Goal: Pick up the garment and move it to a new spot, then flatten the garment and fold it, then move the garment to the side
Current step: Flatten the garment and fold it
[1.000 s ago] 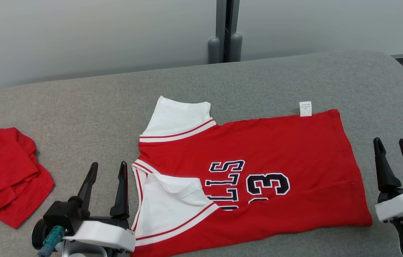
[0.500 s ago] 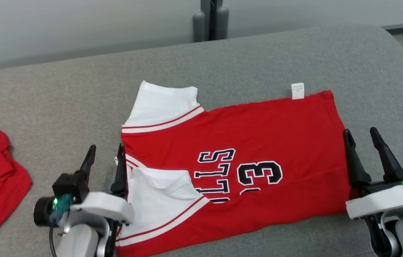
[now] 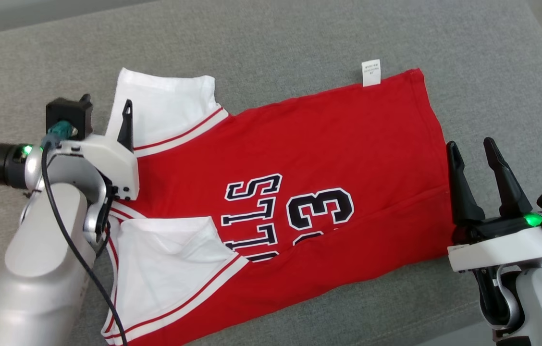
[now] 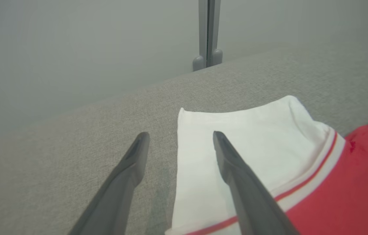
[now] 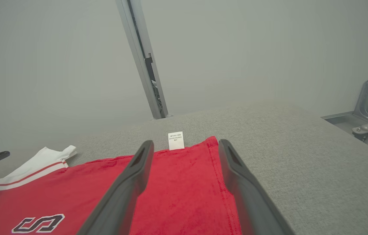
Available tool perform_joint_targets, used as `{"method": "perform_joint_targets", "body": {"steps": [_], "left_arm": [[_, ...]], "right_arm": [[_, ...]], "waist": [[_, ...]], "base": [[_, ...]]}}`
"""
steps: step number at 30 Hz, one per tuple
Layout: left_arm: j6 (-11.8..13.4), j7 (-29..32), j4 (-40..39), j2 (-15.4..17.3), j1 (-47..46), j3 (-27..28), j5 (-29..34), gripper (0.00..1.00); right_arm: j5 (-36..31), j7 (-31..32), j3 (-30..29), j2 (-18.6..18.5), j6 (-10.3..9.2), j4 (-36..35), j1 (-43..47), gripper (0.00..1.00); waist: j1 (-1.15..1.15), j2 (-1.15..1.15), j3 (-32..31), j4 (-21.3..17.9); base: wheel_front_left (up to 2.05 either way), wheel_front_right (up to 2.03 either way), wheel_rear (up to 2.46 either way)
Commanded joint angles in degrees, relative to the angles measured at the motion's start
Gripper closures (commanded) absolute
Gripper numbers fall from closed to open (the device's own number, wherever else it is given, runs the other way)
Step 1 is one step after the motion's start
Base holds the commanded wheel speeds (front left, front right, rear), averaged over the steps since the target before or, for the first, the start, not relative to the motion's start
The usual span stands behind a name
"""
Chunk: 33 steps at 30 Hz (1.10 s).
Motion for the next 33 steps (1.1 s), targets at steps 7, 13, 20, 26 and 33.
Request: {"method": "perform_joint_targets", "body": {"steps": [7, 13, 20, 26, 33], "left_arm": [[-1.59, 3.49, 8.54, 2.47, -10.95, -1.84, 2.86, 0.0], [-1.89, 3.23, 13.45, 3.29, -14.69, -3.75, 4.81, 0.0], [-2.3, 2.2, 18.65, 3.13, -17.64, -4.75, 5.21, 0.57], [-3.77, 0.34, 21.36, 2.2, -19.11, -5.32, 4.21, 1.0], [-4.94, -7.09, 20.03, 0.03, -18.25, -5.3, 2.89, 1.0]], "right_arm": [[-0.37, -0.26, 0.56, 1.57, 0.0, -1.56, -1.18, 0.0], [2.67, -0.26, -0.05, 2.77, 0.0, -1.19, -1.36, 0.0], [2.75, -0.26, 0.57, 2.94, 0.0, -1.0, -1.73, 0.0], [2.23, -0.27, 0.02, 2.78, 0.0, -0.47, -1.49, 0.0], [1.66, -0.27, -1.24, 2.15, 0.0, 0.72, -2.12, 0.0]], "waist": [[0.0, 0.0, 5.36, -3.89], [0.0, 0.0, 6.02, -4.56], [0.0, 0.0, 6.45, -5.11], [0.0, 0.0, 6.15, -4.43], [0.0, 0.0, 4.72, -1.61]], "base": [[0.0, 0.0, 0.0], [0.0, 0.0, 0.0], [0.0, 0.0, 0.0], [0.0, 0.0, 0.0], [0.0, 0.0, 0.0]]}}
